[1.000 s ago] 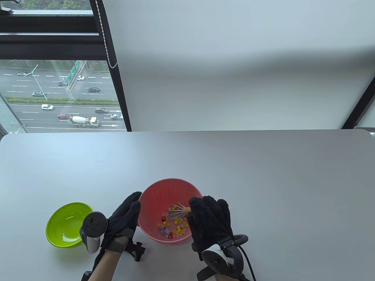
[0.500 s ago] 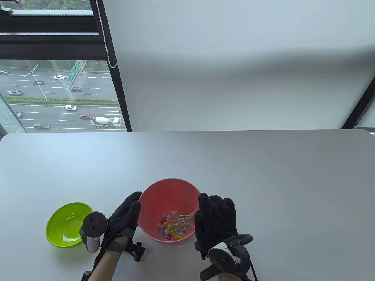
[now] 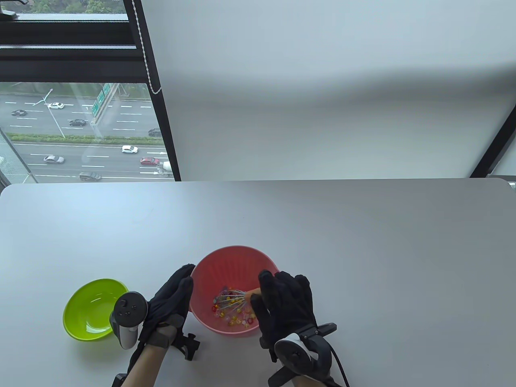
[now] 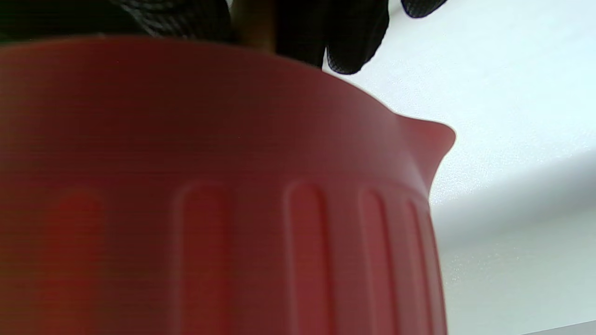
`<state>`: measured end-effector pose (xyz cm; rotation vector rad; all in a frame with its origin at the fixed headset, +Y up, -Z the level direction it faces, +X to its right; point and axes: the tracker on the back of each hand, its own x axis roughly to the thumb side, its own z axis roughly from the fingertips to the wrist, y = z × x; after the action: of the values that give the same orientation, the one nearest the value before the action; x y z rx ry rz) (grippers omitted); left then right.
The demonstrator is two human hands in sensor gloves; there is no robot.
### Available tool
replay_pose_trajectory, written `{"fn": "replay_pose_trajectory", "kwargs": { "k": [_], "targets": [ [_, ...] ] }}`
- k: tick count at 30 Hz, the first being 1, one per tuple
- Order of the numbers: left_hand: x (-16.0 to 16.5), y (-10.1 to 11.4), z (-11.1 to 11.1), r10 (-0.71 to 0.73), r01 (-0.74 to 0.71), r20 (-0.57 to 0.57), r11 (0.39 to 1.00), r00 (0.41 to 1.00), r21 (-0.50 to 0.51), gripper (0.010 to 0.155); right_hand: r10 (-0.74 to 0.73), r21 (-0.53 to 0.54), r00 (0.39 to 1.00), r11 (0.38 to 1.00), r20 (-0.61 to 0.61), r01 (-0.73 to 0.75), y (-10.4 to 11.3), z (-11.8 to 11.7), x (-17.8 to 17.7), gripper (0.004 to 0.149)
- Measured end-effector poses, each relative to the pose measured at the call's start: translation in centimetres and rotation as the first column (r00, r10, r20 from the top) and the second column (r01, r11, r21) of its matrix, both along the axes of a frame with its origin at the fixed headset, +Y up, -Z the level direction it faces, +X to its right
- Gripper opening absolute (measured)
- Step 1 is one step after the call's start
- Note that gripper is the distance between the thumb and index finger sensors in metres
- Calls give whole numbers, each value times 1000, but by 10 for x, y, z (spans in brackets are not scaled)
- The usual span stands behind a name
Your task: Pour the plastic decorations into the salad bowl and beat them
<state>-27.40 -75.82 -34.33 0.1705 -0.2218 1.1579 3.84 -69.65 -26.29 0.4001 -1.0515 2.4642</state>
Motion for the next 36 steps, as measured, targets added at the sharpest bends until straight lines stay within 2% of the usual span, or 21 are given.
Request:
{"fn": "replay_pose_trajectory", "kwargs": {
  "k": [6, 12, 25, 31, 36],
  "targets": [
    [0, -1, 0, 6, -6, 5, 1000, 1000, -1, 64, 29, 27, 1000, 999, 1, -29, 0, 1, -2, 70],
    [0, -1, 0, 8, -8, 18, 1000, 1000, -6, 64, 118, 122, 991, 985, 63, -125, 1, 5, -1, 68],
    [0, -1, 0, 14, -14, 9, 1000, 1000, -4, 64, 29, 94, 998, 995, 48, -33, 11, 6, 8, 66],
    [0, -1, 0, 15, -15, 9, 1000, 1000, -5, 64, -56, 34, 998, 998, 18, 56, 8, 2, 12, 66],
    [1, -1, 0, 16, -16, 8, 1000, 1000, -7, 64, -57, 14, 998, 998, 5, 57, 6, 1, 8, 66]
  ]
}}
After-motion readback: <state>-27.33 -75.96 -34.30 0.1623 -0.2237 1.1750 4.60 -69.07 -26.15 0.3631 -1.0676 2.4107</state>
